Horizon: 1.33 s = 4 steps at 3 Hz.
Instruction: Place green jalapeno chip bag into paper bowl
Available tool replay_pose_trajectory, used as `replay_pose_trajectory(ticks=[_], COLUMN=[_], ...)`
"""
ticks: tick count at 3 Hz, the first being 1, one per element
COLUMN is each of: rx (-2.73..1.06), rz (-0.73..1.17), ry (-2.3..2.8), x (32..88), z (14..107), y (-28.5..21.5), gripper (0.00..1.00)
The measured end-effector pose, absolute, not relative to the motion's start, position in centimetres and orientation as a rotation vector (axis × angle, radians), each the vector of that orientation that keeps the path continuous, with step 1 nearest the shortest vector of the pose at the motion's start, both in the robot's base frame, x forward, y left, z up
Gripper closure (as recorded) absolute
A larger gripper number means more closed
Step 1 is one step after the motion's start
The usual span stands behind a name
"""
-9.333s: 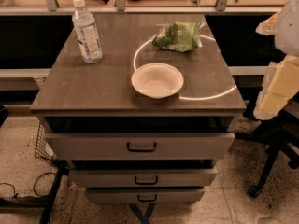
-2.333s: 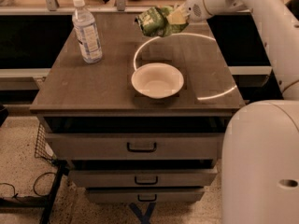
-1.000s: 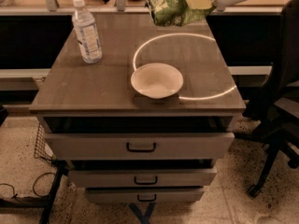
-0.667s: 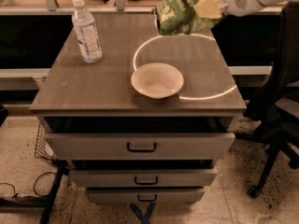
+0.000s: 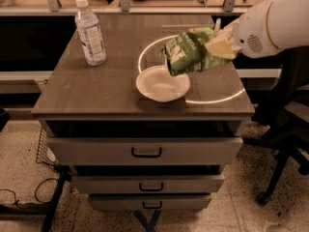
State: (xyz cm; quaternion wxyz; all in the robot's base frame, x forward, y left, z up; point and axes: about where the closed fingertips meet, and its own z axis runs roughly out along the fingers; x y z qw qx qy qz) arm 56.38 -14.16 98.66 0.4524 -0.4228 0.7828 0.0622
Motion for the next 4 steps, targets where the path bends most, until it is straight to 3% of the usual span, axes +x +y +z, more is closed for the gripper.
replay_pose_trajectory(ticks=[4], rx=[-1.145], rz=[0.219], ry=[1.924], x=[58.0], z=[94.1], y=[-12.1], gripper=[1.00])
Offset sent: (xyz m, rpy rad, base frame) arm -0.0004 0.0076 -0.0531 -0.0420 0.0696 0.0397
